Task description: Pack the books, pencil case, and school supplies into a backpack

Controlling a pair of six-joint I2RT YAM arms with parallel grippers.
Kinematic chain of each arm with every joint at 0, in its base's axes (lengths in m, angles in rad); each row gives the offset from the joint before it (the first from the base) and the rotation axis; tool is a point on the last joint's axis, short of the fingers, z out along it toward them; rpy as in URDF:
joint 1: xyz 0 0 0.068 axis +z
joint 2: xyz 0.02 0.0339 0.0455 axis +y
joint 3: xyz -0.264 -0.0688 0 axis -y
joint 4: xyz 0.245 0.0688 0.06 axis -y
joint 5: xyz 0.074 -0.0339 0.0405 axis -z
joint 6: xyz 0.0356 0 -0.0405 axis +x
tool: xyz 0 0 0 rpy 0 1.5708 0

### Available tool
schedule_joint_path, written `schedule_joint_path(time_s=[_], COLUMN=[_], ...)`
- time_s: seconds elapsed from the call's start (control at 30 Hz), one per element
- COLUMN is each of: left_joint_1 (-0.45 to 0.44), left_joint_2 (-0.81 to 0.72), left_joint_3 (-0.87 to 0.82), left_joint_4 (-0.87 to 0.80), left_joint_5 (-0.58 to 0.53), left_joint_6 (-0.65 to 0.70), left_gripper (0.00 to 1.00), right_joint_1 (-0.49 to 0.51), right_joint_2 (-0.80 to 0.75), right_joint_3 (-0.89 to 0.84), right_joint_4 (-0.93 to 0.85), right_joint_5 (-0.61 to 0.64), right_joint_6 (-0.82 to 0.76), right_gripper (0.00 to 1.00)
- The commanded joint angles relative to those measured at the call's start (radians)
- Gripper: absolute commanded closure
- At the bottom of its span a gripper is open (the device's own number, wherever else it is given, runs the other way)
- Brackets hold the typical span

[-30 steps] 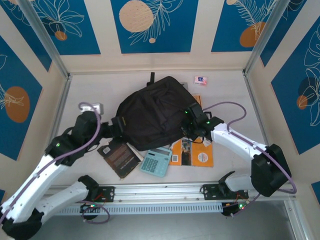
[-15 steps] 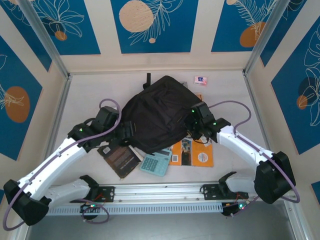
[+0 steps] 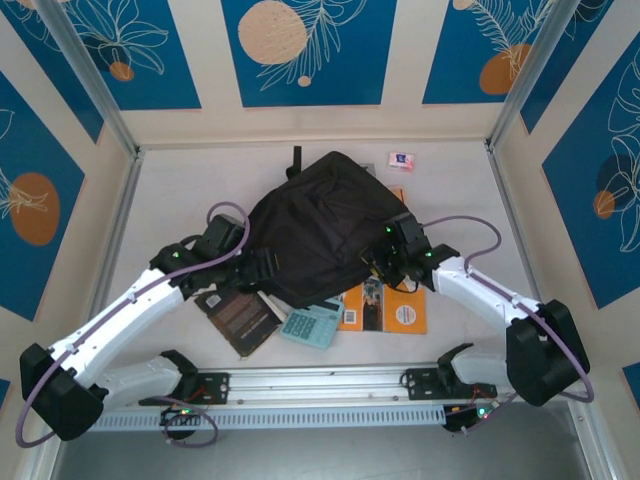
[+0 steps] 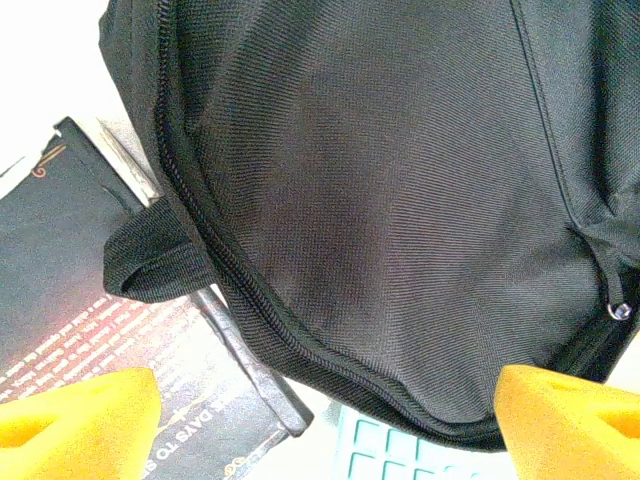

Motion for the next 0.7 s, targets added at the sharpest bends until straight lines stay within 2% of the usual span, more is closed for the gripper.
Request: schedule_joint_path(time_s=[0.0, 0.1, 0.3, 0.53, 0.67], left_joint_1=[0.0, -0.008, -0.007, -0.007, -0.005], left_joint_2=[-0.01, 0.026, 0.083, 0.133, 0.145], left_joint_3=[-0.027, 0.004, 0.042, 0.031, 0.026], left_joint_4=[0.075, 0.082, 0.085, 0.07, 0.063], left_joint_5=[0.099, 0.143, 0.212, 0.224, 0.193], left_joint_6=[-0.002, 0.004, -0.023, -0.021, -0.013], left_gripper=[0.17, 0.18, 0.17, 0.17, 0.17], right_joint_1=[-0.003, -0.004, 0.003, -0.018, -0.068], right_joint_2=[-0.052, -0.041, -0.064, -0.101, -0.049], right_joint_3=[-0.109, -0.223, -0.354, -0.312, -0.274], right_joint_4=[0.254, 0.6, 0.989, 1.038, 1.048], right_joint_5=[-0.113, -0.227, -0.22, -0.183, -0.294], right_joint_6=[-0.024, -0.005, -0.016, -0.04, -0.042], right_gripper=[0.78, 0.98, 1.0, 1.0, 1.0])
